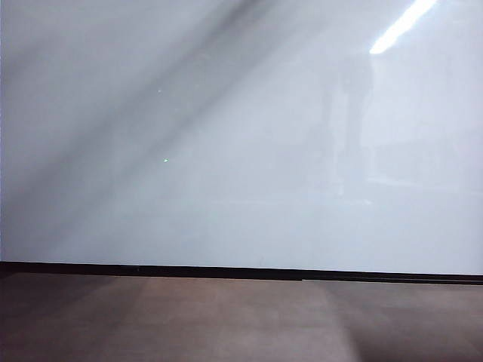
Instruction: Reach to the right to find the marker pen, pick it up, and write the number 17 on the whiteboard.
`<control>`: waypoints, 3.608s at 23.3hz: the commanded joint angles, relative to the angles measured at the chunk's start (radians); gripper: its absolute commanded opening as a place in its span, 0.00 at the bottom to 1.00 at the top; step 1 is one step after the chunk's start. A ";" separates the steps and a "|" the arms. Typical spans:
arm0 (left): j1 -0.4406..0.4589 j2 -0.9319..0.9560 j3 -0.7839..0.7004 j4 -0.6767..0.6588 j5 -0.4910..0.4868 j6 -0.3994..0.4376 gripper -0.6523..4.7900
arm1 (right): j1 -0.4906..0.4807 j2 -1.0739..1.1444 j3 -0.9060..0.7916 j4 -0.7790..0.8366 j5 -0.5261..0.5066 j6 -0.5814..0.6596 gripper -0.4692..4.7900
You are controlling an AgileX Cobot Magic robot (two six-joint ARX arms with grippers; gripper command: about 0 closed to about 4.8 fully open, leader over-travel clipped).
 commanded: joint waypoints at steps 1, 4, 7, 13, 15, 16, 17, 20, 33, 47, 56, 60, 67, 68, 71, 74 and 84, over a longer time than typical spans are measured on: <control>0.002 0.001 0.005 0.010 0.001 0.001 0.11 | -0.013 0.001 0.010 0.029 -0.007 0.017 0.08; 0.002 0.001 0.005 0.011 0.001 0.001 0.11 | -0.014 0.001 0.010 0.035 -0.011 0.016 0.08; 0.002 0.001 0.005 0.010 0.002 0.000 0.11 | -0.029 0.008 0.020 0.035 -0.023 0.019 0.08; 0.002 0.000 0.005 0.011 0.002 0.000 0.11 | -0.032 0.035 0.058 0.033 -0.032 0.018 0.08; 0.002 0.000 0.005 0.011 0.002 0.000 0.11 | -0.033 0.039 0.063 0.032 -0.032 0.018 0.08; 0.002 0.000 0.005 0.011 0.001 0.000 0.11 | -0.033 0.041 0.063 0.032 -0.032 0.018 0.08; 0.002 0.000 0.005 0.011 0.001 0.001 0.11 | -0.033 0.044 0.063 0.032 -0.032 0.018 0.08; 0.002 0.000 0.005 0.011 0.001 0.000 0.11 | -0.034 0.051 0.063 0.017 -0.031 0.019 0.08; 0.002 0.000 0.005 0.010 0.001 0.000 0.11 | -0.040 0.055 0.053 -0.082 -0.016 0.047 0.08; 0.002 0.000 0.005 0.010 0.001 0.000 0.11 | -0.038 0.047 -0.132 -0.033 -0.022 0.150 0.08; 0.002 0.000 0.004 0.010 0.002 0.000 0.11 | 0.026 -0.084 -0.132 -0.008 0.012 0.025 0.08; 0.002 0.001 0.003 0.011 0.001 0.001 0.11 | 0.013 -0.112 -0.126 0.043 0.018 -0.035 0.08; 0.002 0.001 0.003 0.011 0.001 0.001 0.11 | -0.084 -0.108 -0.077 0.025 -0.035 -0.033 0.08; 0.002 0.001 0.004 0.011 0.001 0.000 0.11 | -0.090 -0.106 -0.069 0.023 -0.036 -0.033 0.08; 0.002 0.001 0.003 0.011 0.002 0.000 0.11 | -0.110 -0.089 -0.035 -0.009 -0.066 -0.031 0.08; 0.002 0.002 0.003 0.010 0.001 0.001 0.11 | -0.116 -0.056 0.008 -0.030 -0.084 -0.031 0.08; 0.002 0.002 0.003 0.010 0.001 0.000 0.11 | -0.116 -0.006 0.034 -0.048 -0.085 -0.030 0.08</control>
